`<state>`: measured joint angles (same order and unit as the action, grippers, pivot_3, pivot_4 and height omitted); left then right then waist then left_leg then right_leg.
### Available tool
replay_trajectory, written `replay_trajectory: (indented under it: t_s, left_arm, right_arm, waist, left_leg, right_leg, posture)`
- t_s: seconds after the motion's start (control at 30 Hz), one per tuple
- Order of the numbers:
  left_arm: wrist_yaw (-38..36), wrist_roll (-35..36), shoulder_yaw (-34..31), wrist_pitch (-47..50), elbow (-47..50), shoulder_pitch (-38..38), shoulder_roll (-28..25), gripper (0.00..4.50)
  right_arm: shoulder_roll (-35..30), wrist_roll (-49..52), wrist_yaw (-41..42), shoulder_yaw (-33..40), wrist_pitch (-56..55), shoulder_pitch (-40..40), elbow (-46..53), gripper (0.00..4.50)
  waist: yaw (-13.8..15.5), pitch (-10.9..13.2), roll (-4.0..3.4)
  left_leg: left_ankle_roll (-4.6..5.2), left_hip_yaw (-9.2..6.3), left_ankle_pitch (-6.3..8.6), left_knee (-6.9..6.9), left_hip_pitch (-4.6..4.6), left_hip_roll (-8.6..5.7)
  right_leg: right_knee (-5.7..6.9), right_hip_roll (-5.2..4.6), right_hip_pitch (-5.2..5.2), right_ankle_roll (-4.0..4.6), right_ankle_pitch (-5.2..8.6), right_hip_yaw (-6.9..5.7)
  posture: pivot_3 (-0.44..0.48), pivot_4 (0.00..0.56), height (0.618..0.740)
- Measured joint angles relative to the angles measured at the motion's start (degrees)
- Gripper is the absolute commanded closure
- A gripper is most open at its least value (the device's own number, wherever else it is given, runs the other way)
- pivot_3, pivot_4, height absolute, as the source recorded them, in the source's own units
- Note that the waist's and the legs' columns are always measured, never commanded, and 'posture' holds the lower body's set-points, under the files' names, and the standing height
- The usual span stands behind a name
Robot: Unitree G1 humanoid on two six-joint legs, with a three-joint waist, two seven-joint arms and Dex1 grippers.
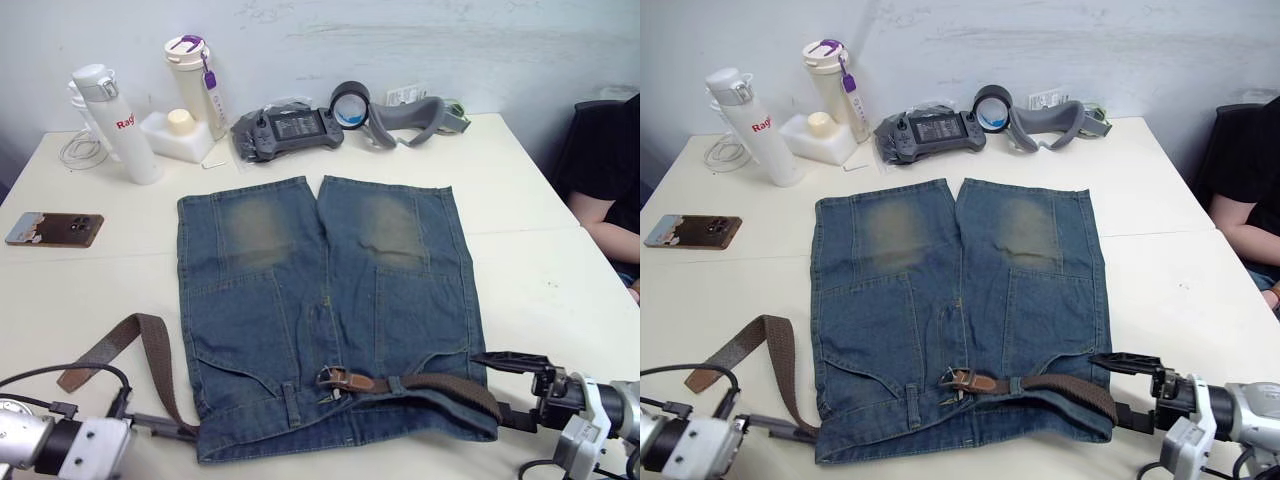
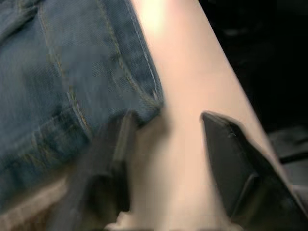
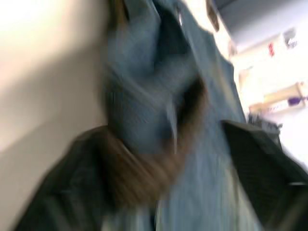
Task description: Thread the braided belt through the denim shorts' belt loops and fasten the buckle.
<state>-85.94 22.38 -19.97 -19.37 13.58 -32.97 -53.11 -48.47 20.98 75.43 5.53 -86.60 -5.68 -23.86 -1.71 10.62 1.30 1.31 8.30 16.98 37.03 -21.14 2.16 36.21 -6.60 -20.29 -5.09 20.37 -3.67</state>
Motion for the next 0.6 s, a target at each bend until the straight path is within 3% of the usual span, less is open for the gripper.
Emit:
replay_trajectory:
  t_s: [0.03,0.07,0.17,0.27,0.33,0.47,0.53,0.6]
  left_arm:
    - [0.0,2.4,-1.1,4.7,0.2,-0.7,-2.2,0.21]
    - [0.0,5.1,-2.9,11.5,0.6,-2.8,-5.9,0.07]
    - [-0.1,14.8,-9.4,30.7,-2.4,-2.8,-11.9,0.07]
    - [0.0,24.0,-13.4,46.1,-8.0,4.0,-15.6,0.07]
    - [1.5,29.1,-13.9,53.8,-11.2,12.8,-15.8,0.07]
    - [5.9,30.3,-10.7,58.5,-13.7,24.8,-13.4,0.07]
    - [12.6,29.4,-6.4,59.2,-14.3,35.6,-9.3,0.07]
    - [18.0,26.6,-2.2,59.6,-14.2,41.4,-6.5,0.07]
  right_arm:
    - [-1.9,-0.1,-1.2,-0.9,-1.8,0.8,-3.2,0.00]
    - [-4.5,-0.3,-2.1,-1.9,-3.5,1.0,-6.5,0.00]
    - [-8.8,-1.4,-3.8,-2.9,-4.8,4.1,-15.9,0.00]
    - [-10.8,-3.3,-5.7,-2.7,-4.4,11.6,-25.5,0.00]
    - [-10.9,-6.4,-8.6,-1.3,-2.1,19.4,-32.0,0.00]
    - [-9.3,-11.7,-13.5,-0.9,3.8,30.7,-35.0,0.00]
    - [-6.1,-12.7,-15.1,-2.2,12.8,36.6,-33.9,0.00]
    - [-3.1,-12.5,-14.4,-3.9,23.0,39.7,-31.3,0.00]
  waist:
    - [0.0,0.0,-0.03]
    - [-0.1,0.0,-0.02]
    - [-0.3,0.0,-0.08]
    - [-0.5,0.1,-0.20]
    - [-0.7,0.2,-0.30]
    - [-1.4,0.2,-0.35]
    - [-1.5,0.2,-0.35]
    - [-1.5,0.2,-0.33]
  left_leg:
    - [0.07,-0.01,-0.05,0.02,0.01,0.00]
    - [0.32,-0.02,-0.19,0.02,0.00,0.02]
    - [0.32,-0.05,-0.22,0.07,0.01,0.06]
    - [0.28,-0.05,-0.24,0.16,0.02,0.06]
    - [0.24,-0.03,-0.24,0.13,-0.06,0.05]
    - [0.13,-0.02,-0.30,0.08,-0.19,0.08]
    - [0.09,-0.02,-0.34,0.13,-0.19,0.14]
    - [0.12,0.01,-0.37,0.20,-0.20,0.16]
  right_leg:
    - [0.01,0.00,0.01,0.01,0.01,0.00]
    - [0.02,0.00,0.01,0.07,0.04,-0.03]
    - [0.08,0.01,0.00,0.11,0.06,-0.09]
    - [0.21,0.02,-0.01,0.12,0.07,-0.10]
    - [0.27,0.02,-0.11,0.15,0.09,-0.10]
    - [0.35,0.12,-0.27,0.17,0.14,-0.16]
    - [0.43,0.20,-0.27,0.16,0.14,-0.15]
    - [0.58,0.23,-0.29,0.16,0.14,-0.12]
  posture:
    - [0.000,0.150,0.740]
    - [0.000,0.150,0.740]
    - [0.000,0.150,0.740]
    - [0.000,0.150,0.740]
    - [0.000,0.150,0.740]
    - [0.000,0.150,0.740]
    - [0.000,0.150,0.740]
    - [0.000,0.150,0.740]
